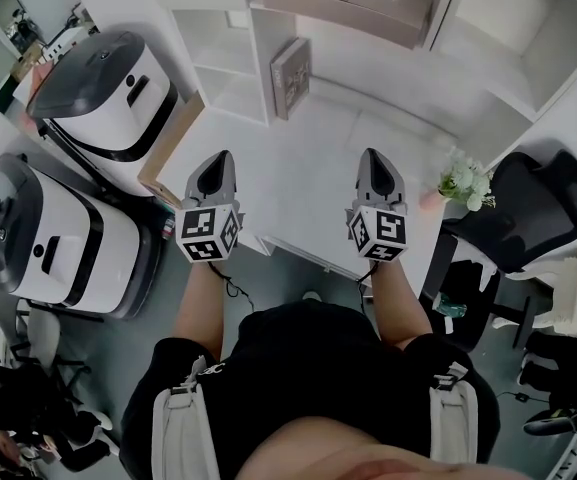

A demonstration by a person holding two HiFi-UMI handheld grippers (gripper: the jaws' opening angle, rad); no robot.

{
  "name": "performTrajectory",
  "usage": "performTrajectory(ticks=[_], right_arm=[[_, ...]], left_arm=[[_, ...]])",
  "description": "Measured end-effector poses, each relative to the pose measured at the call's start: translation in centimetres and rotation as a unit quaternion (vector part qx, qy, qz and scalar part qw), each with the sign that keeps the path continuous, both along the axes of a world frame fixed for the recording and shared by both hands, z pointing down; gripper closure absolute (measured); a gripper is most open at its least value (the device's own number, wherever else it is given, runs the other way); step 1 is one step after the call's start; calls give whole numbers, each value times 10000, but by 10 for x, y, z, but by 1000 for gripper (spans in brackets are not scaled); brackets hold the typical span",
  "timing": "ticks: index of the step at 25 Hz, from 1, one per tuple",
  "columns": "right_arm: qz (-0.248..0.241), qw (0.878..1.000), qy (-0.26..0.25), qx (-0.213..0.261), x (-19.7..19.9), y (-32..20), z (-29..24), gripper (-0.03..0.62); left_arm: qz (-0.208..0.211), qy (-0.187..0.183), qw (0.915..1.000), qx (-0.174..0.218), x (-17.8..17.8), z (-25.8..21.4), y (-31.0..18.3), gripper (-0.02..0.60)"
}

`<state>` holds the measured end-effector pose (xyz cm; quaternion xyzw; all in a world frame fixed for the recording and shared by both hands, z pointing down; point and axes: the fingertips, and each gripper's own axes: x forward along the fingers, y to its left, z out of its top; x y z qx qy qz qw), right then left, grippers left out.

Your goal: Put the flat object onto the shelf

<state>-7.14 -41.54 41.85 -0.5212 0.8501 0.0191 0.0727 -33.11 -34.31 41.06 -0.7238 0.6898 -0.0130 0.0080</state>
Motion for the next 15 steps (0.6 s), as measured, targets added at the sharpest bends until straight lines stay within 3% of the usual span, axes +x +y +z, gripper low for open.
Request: performTrajectory(ticks=[15], right_arm=[[-53, 10000, 14, 32, 2, -2, -5, 595]], left_arm=[[-46, 24, 10000, 55, 8, -7, 2, 566]])
